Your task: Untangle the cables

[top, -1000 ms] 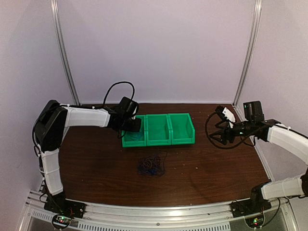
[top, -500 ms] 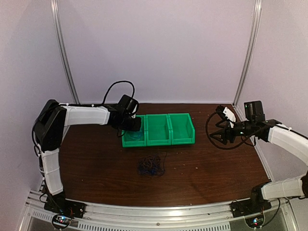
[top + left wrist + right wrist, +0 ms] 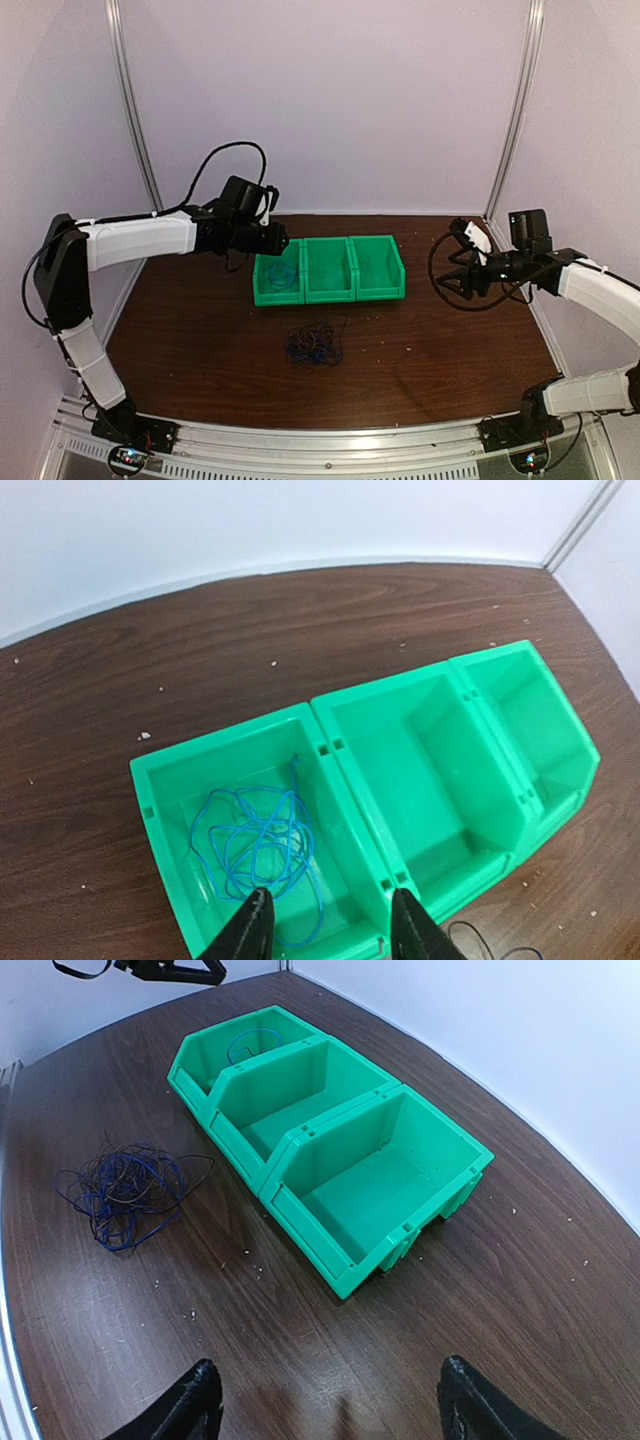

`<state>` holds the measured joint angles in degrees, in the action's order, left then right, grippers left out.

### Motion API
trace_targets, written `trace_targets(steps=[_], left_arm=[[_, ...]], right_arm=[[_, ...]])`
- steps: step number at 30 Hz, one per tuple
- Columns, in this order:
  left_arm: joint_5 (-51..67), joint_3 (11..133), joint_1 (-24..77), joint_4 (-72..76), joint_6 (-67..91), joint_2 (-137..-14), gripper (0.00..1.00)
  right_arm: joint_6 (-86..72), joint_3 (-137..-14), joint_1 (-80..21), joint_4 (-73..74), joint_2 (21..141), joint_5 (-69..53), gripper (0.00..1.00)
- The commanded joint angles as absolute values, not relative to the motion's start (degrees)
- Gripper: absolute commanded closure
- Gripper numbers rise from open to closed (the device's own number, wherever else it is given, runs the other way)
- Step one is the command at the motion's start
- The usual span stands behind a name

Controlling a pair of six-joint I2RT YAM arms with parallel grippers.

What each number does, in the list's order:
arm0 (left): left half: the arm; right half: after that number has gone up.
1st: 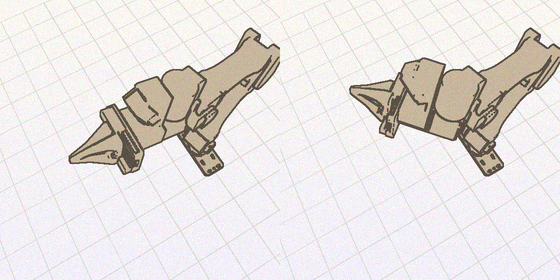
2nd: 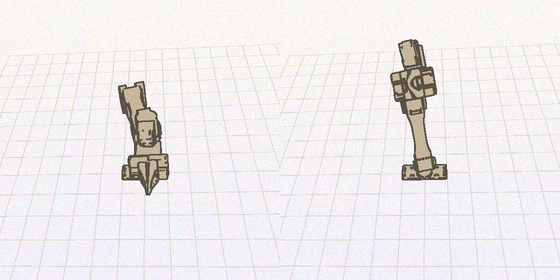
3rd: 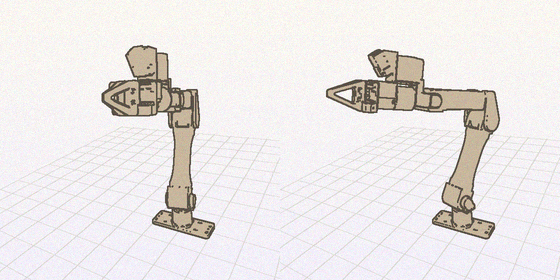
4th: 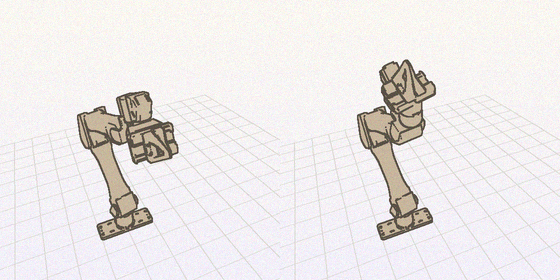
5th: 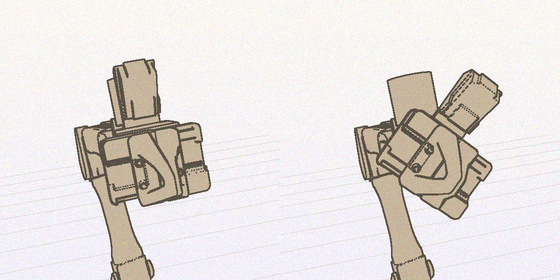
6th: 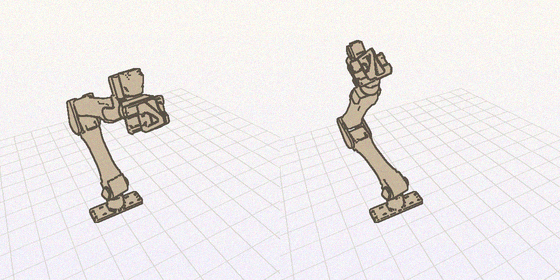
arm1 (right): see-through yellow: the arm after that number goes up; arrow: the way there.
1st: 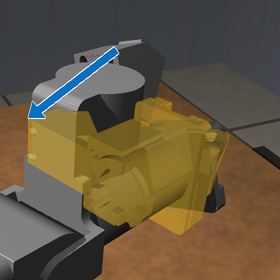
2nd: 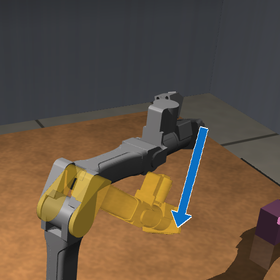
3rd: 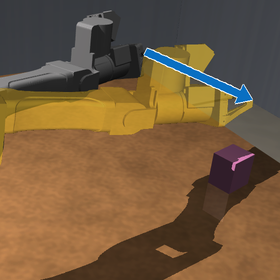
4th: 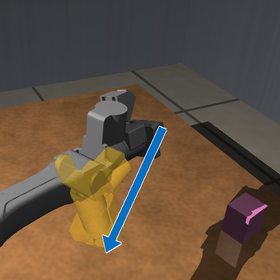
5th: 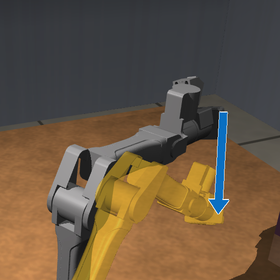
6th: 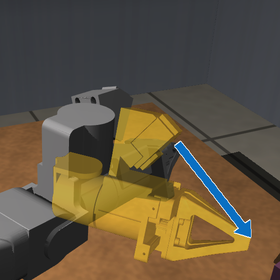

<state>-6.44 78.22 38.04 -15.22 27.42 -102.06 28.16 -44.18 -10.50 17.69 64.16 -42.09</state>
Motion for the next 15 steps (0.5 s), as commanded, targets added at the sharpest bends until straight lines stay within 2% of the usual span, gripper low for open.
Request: trace_targets(steps=[1,8,12,15], left_arm=[[2.1,70.0,40.3,-4.3,19.7,-91.4,0.58],[11.5,59.9,48.0,-1.3,12.0,-82.7,0.50],[13.9,53.8,49.6,-2.2,11.9,-81.3,0.49],[15.7,49.0,49.7,-2.1,12.0,-79.6,0.49]], right_arm=[[28.7,-44.4,-10.2,17.3,62.9,-43.0,0.26],[31.0,-49.7,-14.6,21.5,66.3,-46.5,0.37],[32.9,-53.1,-20.4,23.2,70.5,-44.1,0.38],[34.7,-56.0,-25.8,24.9,73.8,-42.6,0.34]])
